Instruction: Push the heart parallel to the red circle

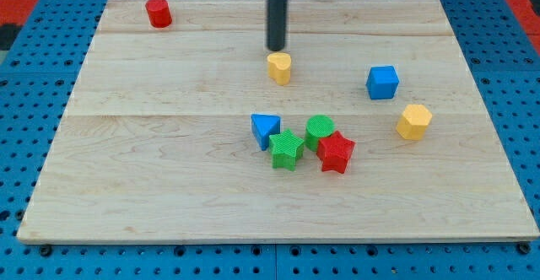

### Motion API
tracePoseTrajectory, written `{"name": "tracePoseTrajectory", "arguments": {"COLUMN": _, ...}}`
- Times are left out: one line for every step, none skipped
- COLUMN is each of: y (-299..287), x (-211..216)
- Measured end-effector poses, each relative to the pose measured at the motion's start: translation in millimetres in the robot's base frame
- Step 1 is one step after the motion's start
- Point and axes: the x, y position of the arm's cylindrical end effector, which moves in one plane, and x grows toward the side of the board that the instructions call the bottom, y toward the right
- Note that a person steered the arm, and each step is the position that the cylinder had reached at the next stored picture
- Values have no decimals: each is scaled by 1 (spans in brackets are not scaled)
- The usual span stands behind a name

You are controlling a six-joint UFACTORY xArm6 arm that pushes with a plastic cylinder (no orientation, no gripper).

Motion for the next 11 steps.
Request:
{"name": "tracePoseTrajectory", "arguments": {"y": 87, "x": 3}}
{"name": "tracePoseTrajectory", "arguments": {"y": 101, "x": 64}}
{"name": "tracePoseTrajectory", "arguments": {"y": 69, "x": 84}}
{"name": "tracePoseTrajectory", "arguments": {"y": -25, "x": 31}}
{"name": "tracePoseTrajectory", "arguments": {"y": -21, "x": -1}}
{"name": "tracePoseTrajectory", "arguments": {"y": -39, "x": -30}}
{"name": "tracePoseTrajectory", "arguments": {"y": -52, "x": -6}}
{"name": "tracePoseTrajectory", "arguments": {"y": -53, "x": -23}}
{"name": "tracePoseTrajectory", "arguments": {"y": -50, "x": -52}}
{"name": "tracePoseTrajectory", "arguments": {"y": -50, "x": -64}}
{"name": "tracePoseTrajectory", "arguments": {"y": -40, "x": -61}}
